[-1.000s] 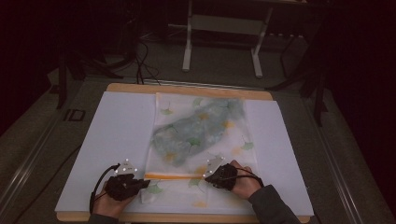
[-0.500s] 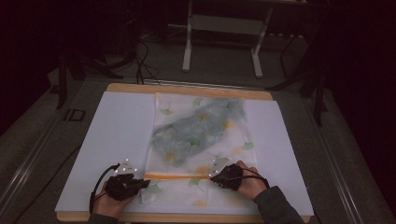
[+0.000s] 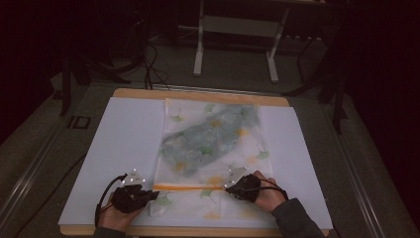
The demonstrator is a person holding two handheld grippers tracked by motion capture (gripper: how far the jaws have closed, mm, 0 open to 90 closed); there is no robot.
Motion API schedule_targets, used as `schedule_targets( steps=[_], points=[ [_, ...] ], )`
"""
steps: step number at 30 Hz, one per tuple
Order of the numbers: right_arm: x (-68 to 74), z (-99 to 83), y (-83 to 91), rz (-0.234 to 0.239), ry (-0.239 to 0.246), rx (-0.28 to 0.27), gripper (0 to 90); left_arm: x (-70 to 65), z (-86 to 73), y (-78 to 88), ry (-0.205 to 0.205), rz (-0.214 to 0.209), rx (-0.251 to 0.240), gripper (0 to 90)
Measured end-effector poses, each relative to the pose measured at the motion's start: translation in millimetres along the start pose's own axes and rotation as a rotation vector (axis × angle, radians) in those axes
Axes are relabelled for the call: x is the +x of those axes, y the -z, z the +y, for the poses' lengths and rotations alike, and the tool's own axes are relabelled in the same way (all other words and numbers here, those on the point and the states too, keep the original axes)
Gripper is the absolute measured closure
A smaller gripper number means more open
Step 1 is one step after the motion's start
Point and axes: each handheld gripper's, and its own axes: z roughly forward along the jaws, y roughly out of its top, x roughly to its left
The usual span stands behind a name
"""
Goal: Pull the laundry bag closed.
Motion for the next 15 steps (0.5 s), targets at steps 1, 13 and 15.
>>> schedule_targets(
  steps=[1, 13, 15],
  points=[
    [-0.4, -0.9, 0.6, 0.000, -0.001, 0.001, 90.0, 0.1, 0.0, 0.1, -0.002, 0.000, 0.002, 88.2],
    [-2.4, -9.7, 5.5, -0.007, -0.020, 0.014, 90.0, -0.2, -0.1, 0.2, 0.000, 0.000, 0.000, 88.1],
    [-3.0, -11.0, 6.0, -0.009, -0.017, 0.012, 90.0, -0.2, -0.2, 0.3, 0.000, 0.001, 0.000, 88.2]
  ],
)
